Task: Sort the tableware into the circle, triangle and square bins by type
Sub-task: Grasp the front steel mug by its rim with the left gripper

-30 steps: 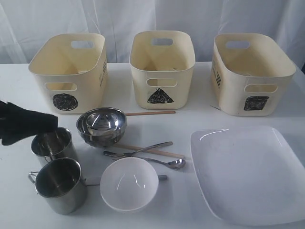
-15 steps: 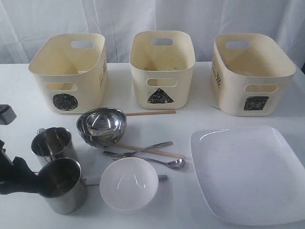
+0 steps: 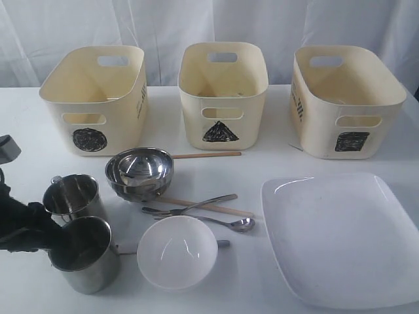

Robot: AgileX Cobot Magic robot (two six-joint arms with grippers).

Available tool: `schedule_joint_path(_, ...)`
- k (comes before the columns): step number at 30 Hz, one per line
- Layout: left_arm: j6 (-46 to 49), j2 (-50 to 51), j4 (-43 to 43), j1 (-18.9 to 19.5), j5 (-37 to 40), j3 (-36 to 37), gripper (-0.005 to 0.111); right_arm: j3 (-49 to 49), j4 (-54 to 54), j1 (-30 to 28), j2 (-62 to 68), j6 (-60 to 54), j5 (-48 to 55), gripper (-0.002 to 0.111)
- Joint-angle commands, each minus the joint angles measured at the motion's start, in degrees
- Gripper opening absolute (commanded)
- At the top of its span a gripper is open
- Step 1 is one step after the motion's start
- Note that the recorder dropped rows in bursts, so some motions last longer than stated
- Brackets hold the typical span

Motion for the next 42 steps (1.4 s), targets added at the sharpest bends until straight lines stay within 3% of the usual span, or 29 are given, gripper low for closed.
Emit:
schedule_joint_path(1,-0.8,2.5,-2.8,-0.2,0.6,0.4,0.054,0.0,0.0,-0.5,-0.3,0.1,-0.4,0.0)
schedule_joint_path(7,-1.8,5.1,-1.6,-0.2,0.9,0.4,0.036,0.0,0.0,-0.5,-0.3,0.1,-0.4,0.0)
schedule_joint_path(25,-1.8,10.6,-1.8,-0.2,-0.5,0.4,0.035,0.0,0.0,-0.5,-0.3,0.1,-0.4,0.0)
schedule_joint_path(28,-1.8,11.8,-1.8,-0.2,-0.5,0.4,0.027,0.0,0.0,-0.5,-0.3,0.1,-0.4,0.0)
schedule_joint_path(32,-1.8,12.1,-1.0,-0.2,-0.1,0.4,0.002,0.0,0.0,-0.5,-0.3,0.1,-0.4,0.0)
schedule_joint_path(36,-1.6,11.9,-1.0,-0.2,3.6,0.4,0.0,0.0,0.0,-0.5,-0.3,0.1,-0.4,0.0)
schedule_joint_path(42,-0.3,7.6,-1.0,-0.2,16.1,0.3,0.0,0.0,0.0,-0.5,-0.3,0.1,-0.4,0.0)
